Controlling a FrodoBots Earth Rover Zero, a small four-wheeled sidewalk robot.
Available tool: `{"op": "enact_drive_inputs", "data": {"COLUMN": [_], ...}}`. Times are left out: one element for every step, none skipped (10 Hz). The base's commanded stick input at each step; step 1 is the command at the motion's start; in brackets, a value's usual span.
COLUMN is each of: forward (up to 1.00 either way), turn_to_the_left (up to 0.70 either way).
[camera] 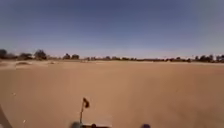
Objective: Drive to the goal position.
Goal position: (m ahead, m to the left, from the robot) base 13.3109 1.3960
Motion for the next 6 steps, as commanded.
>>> {"op": "enact_drive_inputs", "data": {"forward": [0.7,0.7,0.7,0.7,0.7,0.7], "turn_to_the_left": [0.0,0.0,0.0,0.0,0.0,0.0]}}
